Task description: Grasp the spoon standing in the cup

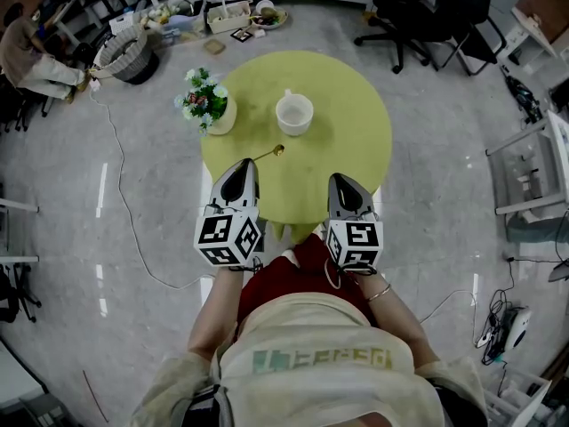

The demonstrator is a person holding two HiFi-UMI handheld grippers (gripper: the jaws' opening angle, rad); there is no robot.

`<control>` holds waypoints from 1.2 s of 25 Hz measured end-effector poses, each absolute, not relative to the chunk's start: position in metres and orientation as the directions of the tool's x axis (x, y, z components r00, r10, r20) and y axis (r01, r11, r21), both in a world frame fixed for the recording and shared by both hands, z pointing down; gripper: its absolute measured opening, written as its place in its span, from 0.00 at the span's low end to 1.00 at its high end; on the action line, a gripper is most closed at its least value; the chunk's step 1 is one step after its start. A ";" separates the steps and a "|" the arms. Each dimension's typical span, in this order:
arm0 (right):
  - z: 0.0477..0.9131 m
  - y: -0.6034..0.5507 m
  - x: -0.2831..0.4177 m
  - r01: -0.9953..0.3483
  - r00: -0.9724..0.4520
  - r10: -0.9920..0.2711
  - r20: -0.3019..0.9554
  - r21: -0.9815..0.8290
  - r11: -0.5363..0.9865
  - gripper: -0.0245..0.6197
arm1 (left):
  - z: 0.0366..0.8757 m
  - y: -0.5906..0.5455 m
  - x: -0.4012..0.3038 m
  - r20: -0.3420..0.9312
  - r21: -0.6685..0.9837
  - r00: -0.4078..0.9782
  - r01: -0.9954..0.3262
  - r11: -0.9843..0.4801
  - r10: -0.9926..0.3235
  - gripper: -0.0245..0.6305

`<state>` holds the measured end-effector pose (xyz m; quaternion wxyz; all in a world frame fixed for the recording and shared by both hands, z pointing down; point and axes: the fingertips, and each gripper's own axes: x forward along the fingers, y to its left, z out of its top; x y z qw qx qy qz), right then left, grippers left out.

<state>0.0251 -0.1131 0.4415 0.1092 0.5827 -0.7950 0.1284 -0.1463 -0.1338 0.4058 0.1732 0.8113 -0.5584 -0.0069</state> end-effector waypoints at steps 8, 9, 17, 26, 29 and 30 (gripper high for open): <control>0.439 -0.097 0.029 -0.956 -0.291 -0.901 0.320 -0.064 0.287 0.10 | 0.412 -0.114 -0.144 0.204 0.290 0.382 -0.903 -0.317 -0.902 0.08; 0.439 -0.095 0.029 -0.956 -0.291 -0.902 0.319 -0.063 0.286 0.10 | 0.413 -0.112 -0.144 0.206 0.290 0.383 -0.903 -0.318 -0.900 0.08; 0.435 -0.082 0.026 -0.955 -0.296 -0.903 0.311 -0.068 0.290 0.10 | 0.416 -0.098 -0.144 0.214 0.292 0.391 -0.900 -0.323 -0.895 0.08; 0.433 -0.066 0.025 -0.955 -0.296 -0.900 0.320 -0.064 0.291 0.09 | 0.419 -0.080 -0.145 0.223 0.305 0.399 -0.895 -0.325 -0.890 0.08; 0.433 -0.061 0.021 -0.953 -0.301 -0.898 0.321 -0.065 0.296 0.09 | 0.420 -0.075 -0.150 0.226 0.307 0.397 -0.896 -0.322 -0.890 0.08; 0.433 -0.059 0.020 -0.952 -0.303 -0.897 0.321 -0.066 0.298 0.09 | 0.420 -0.073 -0.150 0.227 0.307 0.396 -0.896 -0.321 -0.890 0.08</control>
